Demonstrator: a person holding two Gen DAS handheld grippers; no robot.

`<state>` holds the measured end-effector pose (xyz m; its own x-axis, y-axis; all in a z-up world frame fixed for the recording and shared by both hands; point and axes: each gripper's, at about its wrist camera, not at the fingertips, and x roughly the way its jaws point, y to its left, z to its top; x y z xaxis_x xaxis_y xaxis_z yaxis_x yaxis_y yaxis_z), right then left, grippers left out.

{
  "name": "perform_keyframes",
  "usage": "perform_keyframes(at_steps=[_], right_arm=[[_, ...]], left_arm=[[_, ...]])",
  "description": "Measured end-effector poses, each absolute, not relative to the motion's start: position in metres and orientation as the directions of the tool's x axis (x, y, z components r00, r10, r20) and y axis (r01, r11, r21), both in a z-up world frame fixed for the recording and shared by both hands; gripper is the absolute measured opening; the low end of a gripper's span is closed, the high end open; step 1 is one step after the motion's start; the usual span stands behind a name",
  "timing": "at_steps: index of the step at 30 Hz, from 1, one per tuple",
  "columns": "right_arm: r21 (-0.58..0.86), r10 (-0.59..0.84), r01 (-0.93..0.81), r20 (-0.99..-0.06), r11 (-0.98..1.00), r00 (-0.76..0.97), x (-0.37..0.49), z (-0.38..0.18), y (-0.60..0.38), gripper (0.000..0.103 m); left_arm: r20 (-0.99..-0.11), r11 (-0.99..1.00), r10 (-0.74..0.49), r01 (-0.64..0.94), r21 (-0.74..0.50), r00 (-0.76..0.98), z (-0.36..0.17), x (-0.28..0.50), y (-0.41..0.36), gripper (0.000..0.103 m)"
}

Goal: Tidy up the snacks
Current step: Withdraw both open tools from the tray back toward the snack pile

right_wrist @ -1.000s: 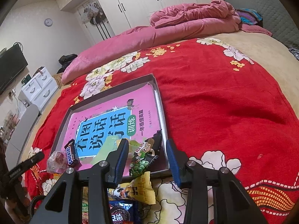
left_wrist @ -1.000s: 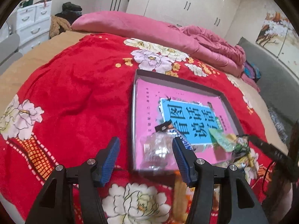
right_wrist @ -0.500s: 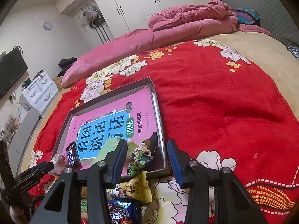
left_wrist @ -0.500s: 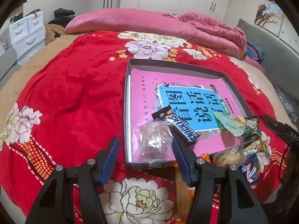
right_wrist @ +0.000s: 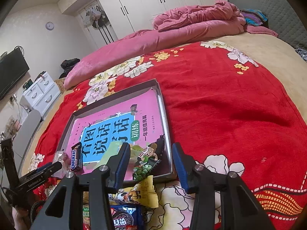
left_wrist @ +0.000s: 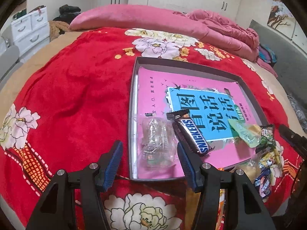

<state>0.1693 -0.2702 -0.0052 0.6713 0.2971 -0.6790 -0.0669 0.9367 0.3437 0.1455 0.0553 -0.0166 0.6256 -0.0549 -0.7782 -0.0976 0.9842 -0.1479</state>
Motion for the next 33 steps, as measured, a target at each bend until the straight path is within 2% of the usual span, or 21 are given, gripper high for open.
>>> perform_keyframes(at_steps=[5, 9, 12, 16, 33], right_arm=[[0.346, 0.300, -0.074, -0.666, 0.935, 0.682, 0.168, -0.003, -0.268, 0.046], [0.358, 0.309, -0.080, -0.645, 0.930, 0.700, 0.165, 0.001, -0.269, 0.055], [0.361, 0.313, -0.087, -0.635, 0.929, 0.706, 0.165, 0.004, -0.269, 0.056], [0.364, 0.323, -0.101, -0.627, 0.926, 0.708, 0.163, 0.006, -0.267, 0.057], [0.338, 0.345, -0.171, -0.570, 0.926, 0.746, 0.153, 0.022, -0.261, 0.065]], left_arm=[[-0.750, 0.984, -0.072, -0.076, -0.160, 0.658, -0.008, 0.142, 0.051, 0.061], [-0.719, 0.983, -0.082, -0.065, -0.174, 0.690, 0.001, 0.137, 0.052, 0.062], [-0.702, 0.981, -0.090, -0.059, -0.185, 0.707, 0.006, 0.134, 0.052, 0.070], [-0.681, 0.978, -0.105, -0.048, -0.202, 0.724, 0.012, 0.130, 0.053, 0.071], [-0.663, 0.977, -0.123, -0.026, -0.210, 0.738, 0.018, 0.120, 0.050, 0.076]])
